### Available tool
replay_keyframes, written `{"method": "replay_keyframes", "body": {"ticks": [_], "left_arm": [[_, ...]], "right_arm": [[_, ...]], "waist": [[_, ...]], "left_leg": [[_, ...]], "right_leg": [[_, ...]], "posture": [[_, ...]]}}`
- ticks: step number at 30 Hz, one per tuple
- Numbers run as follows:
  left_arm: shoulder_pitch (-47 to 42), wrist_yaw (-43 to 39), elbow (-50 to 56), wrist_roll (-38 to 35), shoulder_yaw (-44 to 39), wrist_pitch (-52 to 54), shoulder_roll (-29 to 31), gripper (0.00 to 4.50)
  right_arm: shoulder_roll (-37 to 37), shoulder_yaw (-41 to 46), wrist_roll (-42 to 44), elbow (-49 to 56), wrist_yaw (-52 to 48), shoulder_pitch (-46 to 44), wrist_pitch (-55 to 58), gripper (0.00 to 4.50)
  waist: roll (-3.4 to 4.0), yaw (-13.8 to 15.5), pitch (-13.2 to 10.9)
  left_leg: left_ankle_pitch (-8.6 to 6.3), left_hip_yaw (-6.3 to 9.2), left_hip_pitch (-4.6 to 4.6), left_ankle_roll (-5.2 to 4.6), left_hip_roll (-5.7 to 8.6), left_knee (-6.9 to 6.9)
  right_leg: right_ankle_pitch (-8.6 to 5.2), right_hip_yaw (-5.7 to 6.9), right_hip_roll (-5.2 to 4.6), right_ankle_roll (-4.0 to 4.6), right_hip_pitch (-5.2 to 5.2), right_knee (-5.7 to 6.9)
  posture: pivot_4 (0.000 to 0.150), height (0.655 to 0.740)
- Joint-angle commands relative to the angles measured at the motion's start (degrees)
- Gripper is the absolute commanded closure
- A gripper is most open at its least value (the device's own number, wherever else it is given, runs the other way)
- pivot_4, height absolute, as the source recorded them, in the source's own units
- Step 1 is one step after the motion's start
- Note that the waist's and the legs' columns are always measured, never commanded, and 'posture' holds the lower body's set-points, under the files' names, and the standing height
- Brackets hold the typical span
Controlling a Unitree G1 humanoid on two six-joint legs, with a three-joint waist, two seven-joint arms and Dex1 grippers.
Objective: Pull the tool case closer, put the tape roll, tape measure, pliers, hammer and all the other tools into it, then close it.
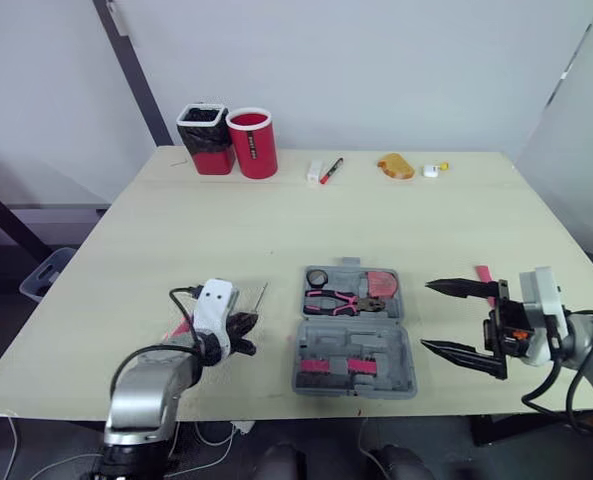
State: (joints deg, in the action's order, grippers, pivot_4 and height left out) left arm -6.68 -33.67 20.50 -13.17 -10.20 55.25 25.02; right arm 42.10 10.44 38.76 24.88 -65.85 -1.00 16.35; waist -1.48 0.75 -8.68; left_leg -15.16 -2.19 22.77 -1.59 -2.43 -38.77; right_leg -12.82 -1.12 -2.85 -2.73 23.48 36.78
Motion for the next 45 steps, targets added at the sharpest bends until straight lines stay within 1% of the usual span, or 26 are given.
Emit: {"method": "replay_keyframes", "body": {"ticks": [1, 3, 6, 7, 10, 13, 16, 18, 20, 22, 26, 30, 34, 45], "left_arm": [[-1.81, -11.35, 4.38, -6.55, 0.12, -4.78, 6.50, 4.45], [-3.82, -17.96, 3.38, -9.88, 1.28, -7.10, 10.41, 4.45], [-8.15, -26.15, 0.33, -12.17, 5.13, -9.01, 15.91, 4.45], [-11.58, -29.73, -1.88, -11.24, 8.65, -10.20, 18.17, 4.45], [-18.85, -36.06, -6.79, -8.39, 16.78, -12.50, 22.27, 4.45], [-26.90, -40.75, -11.24, -3.38, 25.94, -15.42, 23.42, 4.45], [-34.00, -43.11, -13.95, 0.89, 33.89, -16.24, 21.21, 4.45], [-35.88, -44.14, -14.06, 2.63, 36.95, -16.67, 20.67, 4.45], [-37.62, -43.83, -14.06, 4.31, 39.57, -14.82, 19.43, 4.45], [-39.45, -43.79, -14.70, 7.23, 42.98, -14.10, 18.52, 4.45], [-41.81, -42.23, -16.90, 11.21, 47.60, -12.77, 14.45, 4.45], [-42.38, -39.12, -19.87, 14.24, 49.91, -11.86, 9.53, 4.45], [-43.30, -37.62, -23.05, 16.90, 51.43, -11.99, 6.59, 4.45], [-44.47, -39.03, -27.45, 20.03, 52.56, -13.21, 5.21, 4.45]], "right_arm": [[1.28, 2.38, -0.84, -0.07, -1.11, 1.29, -2.18, 0.00], [2.18, 3.16, -1.75, -0.86, -1.78, 2.46, -3.21, 0.00], [3.18, 4.47, -2.76, -1.61, -2.47, 4.24, -4.48, 0.00], [3.82, 5.66, -3.09, -1.68, -2.94, 5.71, -4.94, 0.00], [4.93, 7.93, -3.54, -1.79, -3.65, 8.47, -5.76, 0.00], [6.06, 10.29, -4.47, -1.99, -4.34, 11.33, -6.59, 0.00], [6.40, 12.79, -5.11, -1.97, -4.03, 13.57, -7.34, 0.00], [6.30, 13.43, -5.34, -1.56, -3.64, 14.50, -7.55, 0.00], [6.11, 13.91, -5.48, -0.78, -3.38, 15.74, -7.66, 0.00], [6.02, 14.48, -5.54, -0.10, -3.06, 16.85, -7.74, 0.00], [5.79, 15.39, -5.70, 0.50, -1.98, 17.86, -7.67, 0.00], [5.41, 15.55, -5.92, 1.42, -0.93, 18.79, -7.60, 0.00], [5.04, 15.74, -5.97, 2.86, 0.29, 19.83, -7.26, 0.00], [4.52, 16.11, -6.20, 4.67, 2.09, 21.55, -7.20, 0.00]], "waist": [[0.00, 0.04, -0.01], [0.02, 0.22, -0.02], [0.04, 0.17, -0.02], [0.04, 0.12, -0.03], [0.04, 0.08, -0.03], [0.05, 0.01, -0.03], [0.01, 0.13, -0.05], [0.01, 0.00, -0.05], [0.01, -0.17, -0.06], [0.01, -0.06, -0.06], [0.00, 0.05, -0.06], [0.00, 0.09, -0.06], [0.00, 0.01, -0.07], [0.00, 0.04, -0.06]], "left_leg": [[0.00, 0.00, 0.00, 0.00, -0.01, 0.00], [0.00, -0.06, 0.02, 0.00, -0.01, 0.01], [0.00, -0.22, 0.02, 0.00, 0.01, 0.01], [0.00, -0.33, 0.01, 0.00, 0.02, 0.01], [0.00, -0.40, 0.01, 0.00, 0.03, 0.02], [0.00, -0.45, 0.00, 0.00, 0.03, 0.03], [0.00, -0.42, 0.04, 0.00, 0.03, 0.03], [0.00, -0.44, 0.06, 0.00, 0.05, 0.03], [0.00, -0.45, 0.05, -0.01, 0.05, 0.04], [0.00, -0.41, 0.05, -0.01, 0.05, 0.05], [0.00, -0.39, 0.06, -0.01, 0.06, 0.04], [0.00, -0.38, 0.08, -0.01, 0.10, 0.03], [0.00, -0.34, 0.09, -0.01, 0.11, 0.04], [0.00, -0.34, 0.10, -0.01, 0.11, 0.03]], "right_leg": [[0.00, 0.00, 0.00, 0.00, 0.00, -0.01], [-0.01, 0.03, -0.01, 0.01, 0.01, -0.02], [-0.01, 0.03, -0.06, 0.01, 0.00, -0.03], [-0.01, 0.03, -0.06, 0.00, 0.00, -0.04], [-0.02, 0.01, -0.02, -0.01, 0.01, -0.04], [-0.02, -0.03, 0.00, -0.02, 0.01, -0.05], [-0.11, -0.10, 0.08, -0.18, 0.01, -0.07], [-0.12, -0.17, 0.09, -0.19, 0.01, -0.08], [-0.12, -0.23, 0.12, -0.19, 0.01, -0.08], [-0.13, -0.22, 0.14, -0.20, 0.02, -0.06], [-0.18, -0.27, 0.17, -0.29, 0.01, -0.05], [-0.20, -0.35, 0.17, -0.33, 0.01, -0.06], [-0.21, -0.35, 0.18, -0.33, 0.02, -0.05], [-0.21, -0.36, 0.19, -0.34, 0.02, -0.05]], "posture": [[0.150, 0.7400], [0.150, 0.7400], [0.150, 0.7400], [0.150, 0.7400], [0.150, 0.7400], [0.150, 0.7400], [0.150, 0.7400], [0.150, 0.7400], [0.150, 0.7400], [0.150, 0.7400], [0.150, 0.7400], [0.150, 0.7400], [0.150, 0.7400], [0.150, 0.7400]]}}
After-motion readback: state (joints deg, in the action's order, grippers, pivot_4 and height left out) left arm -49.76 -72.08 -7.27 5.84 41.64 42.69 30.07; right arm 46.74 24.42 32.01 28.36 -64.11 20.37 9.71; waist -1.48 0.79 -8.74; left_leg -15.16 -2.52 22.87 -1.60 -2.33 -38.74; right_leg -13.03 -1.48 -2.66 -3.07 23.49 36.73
